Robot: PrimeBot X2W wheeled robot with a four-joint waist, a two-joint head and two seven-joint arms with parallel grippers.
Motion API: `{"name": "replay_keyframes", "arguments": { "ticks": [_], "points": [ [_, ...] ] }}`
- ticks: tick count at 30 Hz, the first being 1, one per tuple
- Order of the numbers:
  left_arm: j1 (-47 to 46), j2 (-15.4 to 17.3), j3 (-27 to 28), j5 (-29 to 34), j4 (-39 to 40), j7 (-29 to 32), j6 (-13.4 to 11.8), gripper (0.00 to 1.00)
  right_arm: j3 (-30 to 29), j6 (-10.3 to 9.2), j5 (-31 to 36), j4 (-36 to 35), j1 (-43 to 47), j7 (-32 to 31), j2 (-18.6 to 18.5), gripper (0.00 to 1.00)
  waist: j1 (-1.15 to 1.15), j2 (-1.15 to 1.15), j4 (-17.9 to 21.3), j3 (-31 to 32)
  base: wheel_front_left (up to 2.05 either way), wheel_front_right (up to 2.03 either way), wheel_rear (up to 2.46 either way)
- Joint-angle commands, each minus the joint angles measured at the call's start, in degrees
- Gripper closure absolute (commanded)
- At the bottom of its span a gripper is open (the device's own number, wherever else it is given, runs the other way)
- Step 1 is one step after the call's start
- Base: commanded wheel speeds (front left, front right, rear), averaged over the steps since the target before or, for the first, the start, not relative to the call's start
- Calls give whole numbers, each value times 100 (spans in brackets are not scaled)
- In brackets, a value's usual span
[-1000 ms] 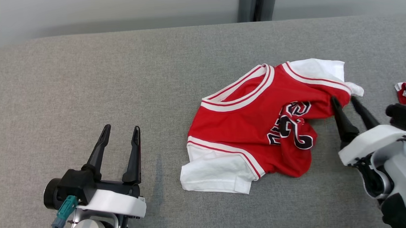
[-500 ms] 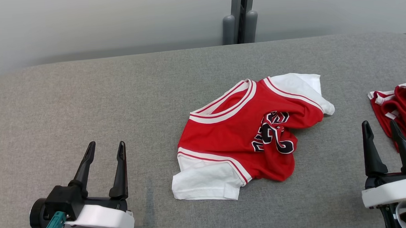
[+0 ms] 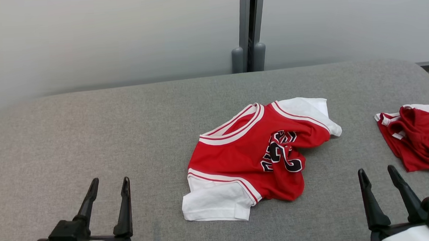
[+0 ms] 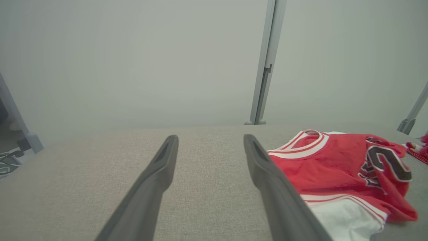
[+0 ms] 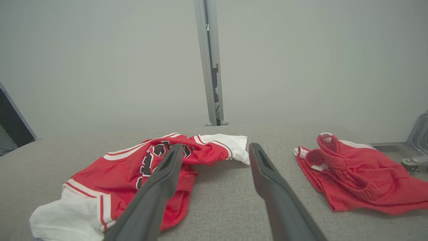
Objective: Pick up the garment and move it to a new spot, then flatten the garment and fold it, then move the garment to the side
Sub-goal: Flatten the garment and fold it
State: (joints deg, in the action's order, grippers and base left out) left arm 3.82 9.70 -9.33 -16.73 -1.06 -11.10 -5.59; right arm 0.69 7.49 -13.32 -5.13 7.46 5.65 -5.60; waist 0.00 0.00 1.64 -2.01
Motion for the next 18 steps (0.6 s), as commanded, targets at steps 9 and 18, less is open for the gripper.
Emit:
{"name": "replay_keyframes", "arguments": {
  "ticks": [9,18],
  "points": [
    [348,86,-55,-7,48,152,-86,0,-127,1,77,-277,404,-271,124,0,0,0,-100,274,0,0,0],
    [346,55,-109,5,85,180,-187,0,-120,1,79,-345,445,-346,175,0,0,0,-140,283,0,0,0]
  ]
}}
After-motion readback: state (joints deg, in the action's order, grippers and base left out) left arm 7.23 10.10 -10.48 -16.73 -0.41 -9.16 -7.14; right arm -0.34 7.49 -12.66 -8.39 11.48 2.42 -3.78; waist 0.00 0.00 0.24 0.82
